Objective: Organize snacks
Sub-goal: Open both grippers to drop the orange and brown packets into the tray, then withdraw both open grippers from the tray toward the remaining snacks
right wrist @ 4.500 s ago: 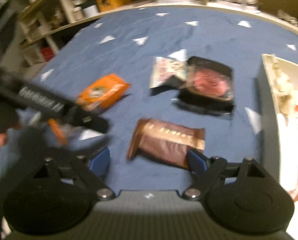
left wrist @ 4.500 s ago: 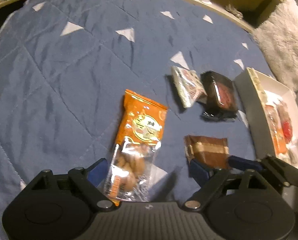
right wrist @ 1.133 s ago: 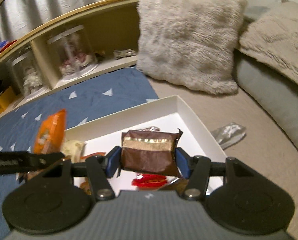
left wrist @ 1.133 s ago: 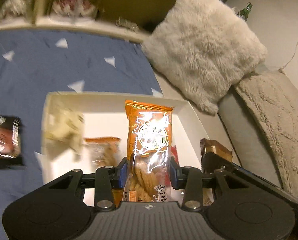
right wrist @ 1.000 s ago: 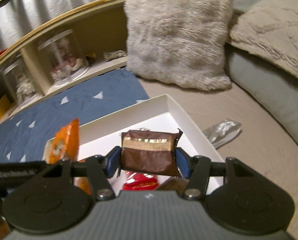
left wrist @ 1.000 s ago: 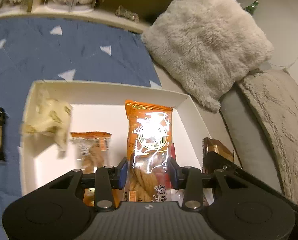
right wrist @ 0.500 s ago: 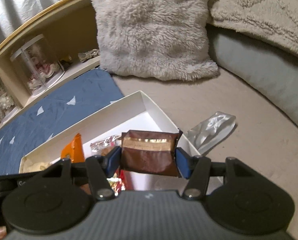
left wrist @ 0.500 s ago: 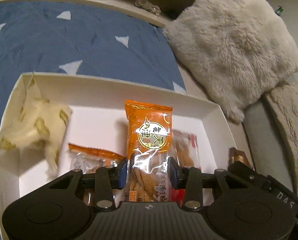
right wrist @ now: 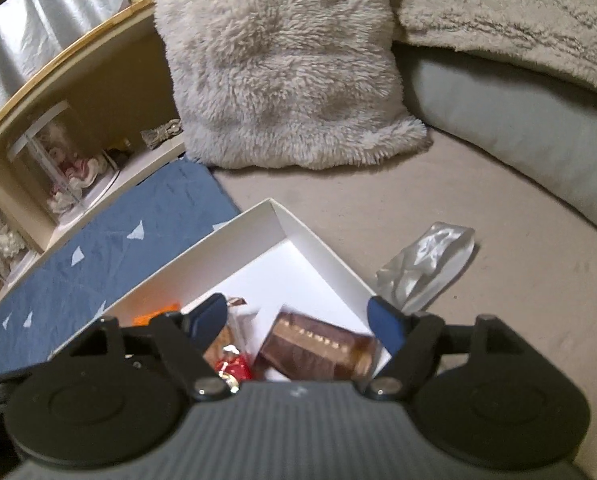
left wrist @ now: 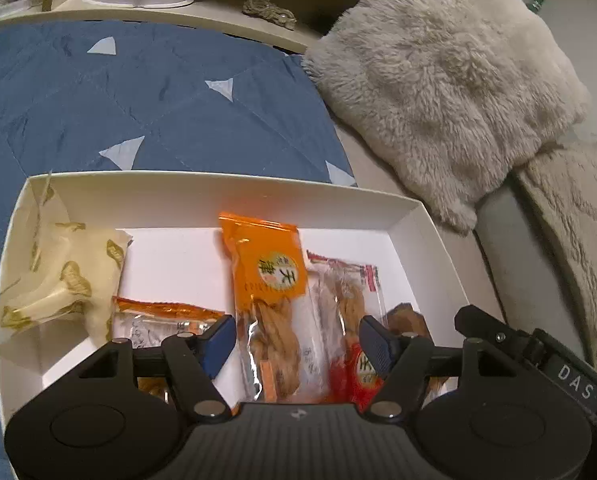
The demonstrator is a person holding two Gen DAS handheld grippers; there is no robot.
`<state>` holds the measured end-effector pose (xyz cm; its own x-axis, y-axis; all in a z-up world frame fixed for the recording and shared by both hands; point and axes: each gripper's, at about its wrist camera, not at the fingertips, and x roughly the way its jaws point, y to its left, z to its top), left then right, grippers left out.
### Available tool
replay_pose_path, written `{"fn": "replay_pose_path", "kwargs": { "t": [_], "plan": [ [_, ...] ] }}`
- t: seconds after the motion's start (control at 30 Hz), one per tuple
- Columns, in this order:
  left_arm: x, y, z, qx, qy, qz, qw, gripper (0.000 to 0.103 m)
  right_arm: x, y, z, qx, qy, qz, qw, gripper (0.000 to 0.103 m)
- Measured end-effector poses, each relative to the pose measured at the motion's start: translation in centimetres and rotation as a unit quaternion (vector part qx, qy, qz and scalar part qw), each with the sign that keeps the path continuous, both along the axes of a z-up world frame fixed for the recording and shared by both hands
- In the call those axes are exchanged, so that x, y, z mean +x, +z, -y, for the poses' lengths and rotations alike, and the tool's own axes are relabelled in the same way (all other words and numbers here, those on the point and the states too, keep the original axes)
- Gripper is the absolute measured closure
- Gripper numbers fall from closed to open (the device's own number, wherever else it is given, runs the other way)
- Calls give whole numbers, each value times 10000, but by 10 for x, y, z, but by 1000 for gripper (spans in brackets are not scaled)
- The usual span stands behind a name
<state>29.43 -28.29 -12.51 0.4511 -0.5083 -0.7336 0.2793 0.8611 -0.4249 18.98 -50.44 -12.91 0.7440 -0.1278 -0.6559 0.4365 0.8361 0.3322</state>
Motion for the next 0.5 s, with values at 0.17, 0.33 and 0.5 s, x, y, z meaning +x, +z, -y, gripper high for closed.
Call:
{"fn": "replay_pose_path", "kwargs": {
  "t": [0.17,0.33,0.5],
  "plan": [
    [-6,8,-5,64,-69,14,10000,34,-6,3,-4,-137,79,-96,9998,21],
    [-13,16,-9,141,-129,70,9998,33,-12,5,-8,-244,151,-192,9994,21],
    [-21,27,-12,224,-190,157,9994,33,-19,9,-12,-293,182,-187,9992,21]
  ]
}}
